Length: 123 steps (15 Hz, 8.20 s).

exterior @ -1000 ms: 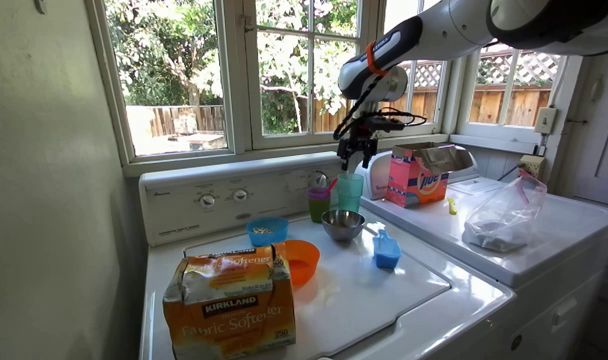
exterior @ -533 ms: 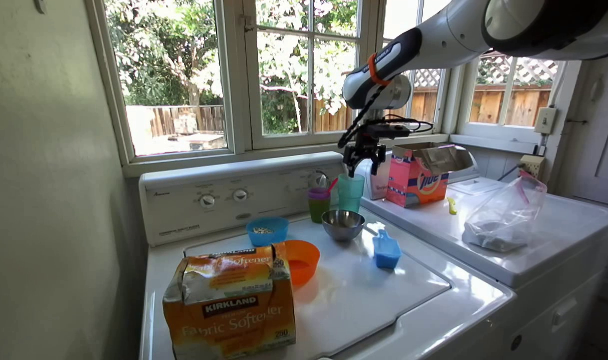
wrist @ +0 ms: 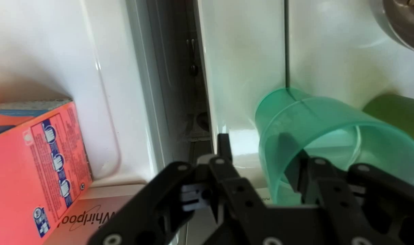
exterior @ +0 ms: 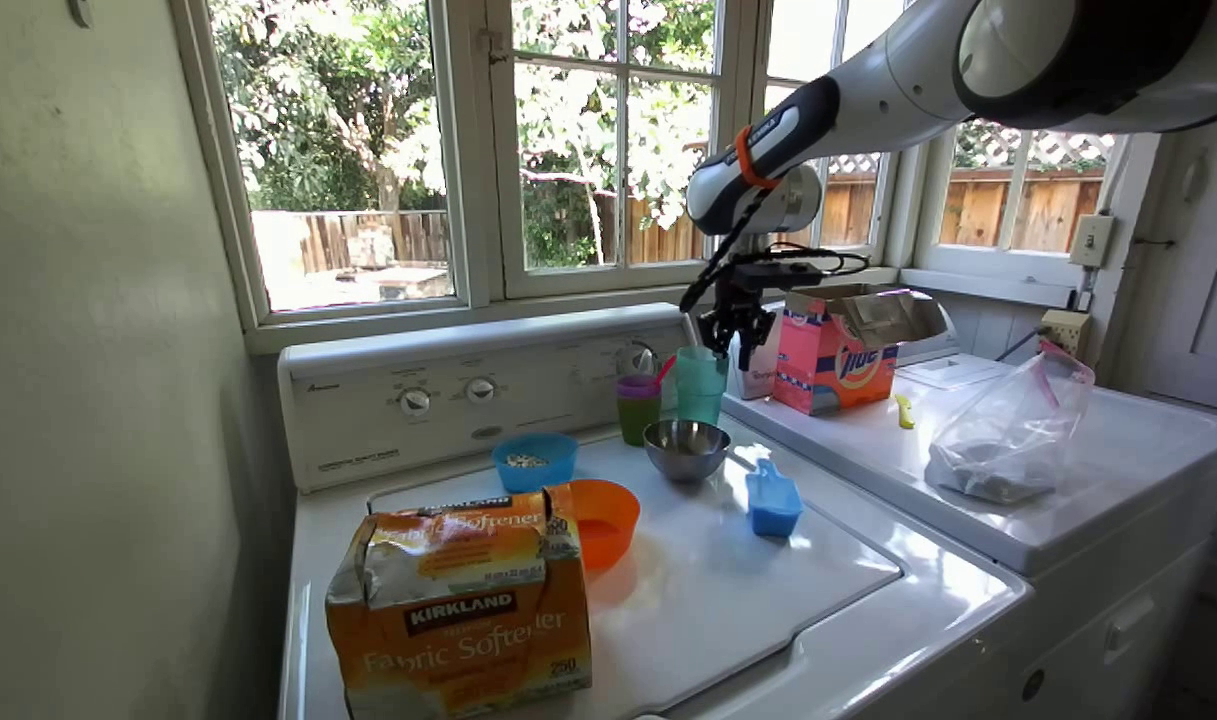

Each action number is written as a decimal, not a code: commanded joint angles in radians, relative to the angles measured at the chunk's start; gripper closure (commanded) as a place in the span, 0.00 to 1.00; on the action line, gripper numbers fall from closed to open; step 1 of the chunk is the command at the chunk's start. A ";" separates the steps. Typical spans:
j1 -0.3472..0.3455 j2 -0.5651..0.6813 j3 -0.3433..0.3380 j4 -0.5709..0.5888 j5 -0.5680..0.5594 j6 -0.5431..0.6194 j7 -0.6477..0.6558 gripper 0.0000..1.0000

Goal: Move the tide box forward and place the green cup at the edge of the washing machine

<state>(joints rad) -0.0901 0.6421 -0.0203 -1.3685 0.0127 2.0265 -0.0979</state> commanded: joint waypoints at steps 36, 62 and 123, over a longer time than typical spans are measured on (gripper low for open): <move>0.412 -0.465 0.125 -0.319 -0.498 -0.054 0.903 0.99; 0.409 -0.033 0.199 0.167 -0.206 -0.397 -0.094 0.95; 0.560 0.340 0.168 0.766 -0.257 -0.375 -0.030 0.00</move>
<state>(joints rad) 0.4282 1.0186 0.1863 -0.6082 -0.1978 1.6541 -0.2045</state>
